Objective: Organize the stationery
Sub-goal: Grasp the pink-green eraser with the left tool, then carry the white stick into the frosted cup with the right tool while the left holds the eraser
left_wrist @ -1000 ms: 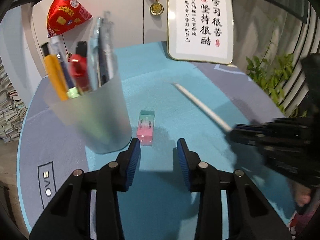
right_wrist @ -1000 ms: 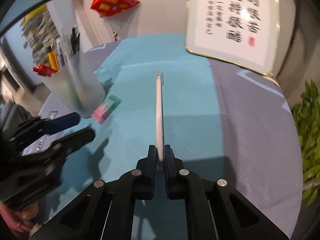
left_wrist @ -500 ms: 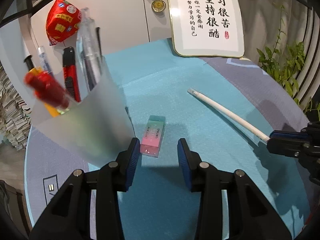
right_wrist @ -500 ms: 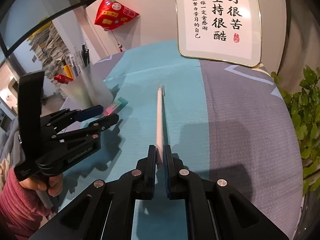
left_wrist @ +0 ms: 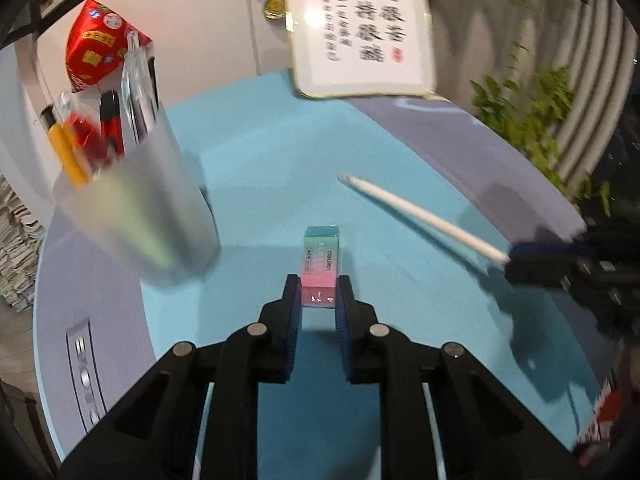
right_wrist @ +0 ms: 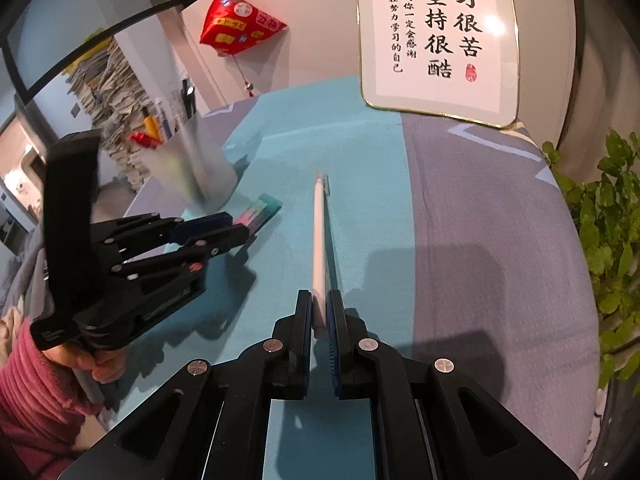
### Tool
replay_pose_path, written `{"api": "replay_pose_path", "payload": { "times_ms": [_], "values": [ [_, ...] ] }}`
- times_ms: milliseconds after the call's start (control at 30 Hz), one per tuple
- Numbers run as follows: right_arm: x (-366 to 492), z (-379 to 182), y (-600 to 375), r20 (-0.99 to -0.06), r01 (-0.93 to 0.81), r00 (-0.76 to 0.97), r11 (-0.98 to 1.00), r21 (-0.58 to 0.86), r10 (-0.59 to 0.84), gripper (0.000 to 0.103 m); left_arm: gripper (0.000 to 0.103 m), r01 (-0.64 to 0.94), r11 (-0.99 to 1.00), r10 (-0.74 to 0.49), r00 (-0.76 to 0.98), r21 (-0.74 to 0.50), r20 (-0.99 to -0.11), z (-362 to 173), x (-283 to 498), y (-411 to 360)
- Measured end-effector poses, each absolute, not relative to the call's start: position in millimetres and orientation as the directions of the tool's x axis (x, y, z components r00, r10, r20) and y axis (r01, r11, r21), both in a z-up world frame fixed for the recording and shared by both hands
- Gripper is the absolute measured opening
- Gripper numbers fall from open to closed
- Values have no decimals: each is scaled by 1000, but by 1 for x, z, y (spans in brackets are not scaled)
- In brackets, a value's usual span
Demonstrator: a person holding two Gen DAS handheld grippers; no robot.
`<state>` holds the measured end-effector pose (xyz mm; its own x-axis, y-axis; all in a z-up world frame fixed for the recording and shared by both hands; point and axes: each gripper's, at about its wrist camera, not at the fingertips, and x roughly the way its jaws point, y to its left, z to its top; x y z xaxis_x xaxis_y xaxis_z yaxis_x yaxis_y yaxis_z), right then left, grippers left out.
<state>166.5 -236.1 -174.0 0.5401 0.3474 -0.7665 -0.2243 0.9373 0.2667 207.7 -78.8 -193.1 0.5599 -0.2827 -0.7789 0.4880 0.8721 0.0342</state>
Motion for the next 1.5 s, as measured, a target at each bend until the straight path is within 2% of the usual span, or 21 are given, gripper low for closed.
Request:
{"api": "replay_pose_path", "payload": {
  "times_ms": [200,267,333,367,467,667,700,767,933,1133,1433,1500],
  "values": [
    [141,-180,-242,-811,-257,490,942,216,320,8,18,542,839,-297,524,44,-798,-193,175,-77],
    [141,-180,-245,-811,-251,485,941,229,327,8,27,543,838,-297,532,50,-793,-192,176,-79],
    [146,-176,-249,-801,-232,496,940,250,335,8,48,537,841,-285,549,70,-786,-192,179,-84],
    [150,-174,-249,-795,-229,501,938,258,341,9,49,537,840,-284,551,74,-785,-192,181,-86],
    [164,-170,-244,-797,-230,502,940,251,336,15,47,538,839,-271,545,83,-794,-198,190,-94],
    [197,-171,-221,-817,-245,489,947,206,304,16,40,521,853,-288,519,31,-804,-200,207,-100],
    [203,-172,-220,-820,-236,491,951,201,295,16,35,521,853,-288,520,31,-804,-200,208,-100],
    [215,-171,-217,-825,-224,492,956,190,279,16,18,521,853,-295,517,23,-804,-199,208,-98],
    [236,-171,-211,-835,-222,480,958,181,269,16,17,491,871,-335,546,-30,-768,-186,201,-80],
    [250,-175,-196,-857,-246,449,957,152,252,16,18,474,880,-322,575,-14,-753,-174,183,-64],
    [258,-189,-174,-879,-269,453,963,23,147,17,18,425,904,-310,605,-31,-734,-165,175,-43],
    [259,-189,-174,-881,-261,450,965,24,144,9,18,425,905,-313,606,-35,-731,-163,173,-41]
  ]
}}
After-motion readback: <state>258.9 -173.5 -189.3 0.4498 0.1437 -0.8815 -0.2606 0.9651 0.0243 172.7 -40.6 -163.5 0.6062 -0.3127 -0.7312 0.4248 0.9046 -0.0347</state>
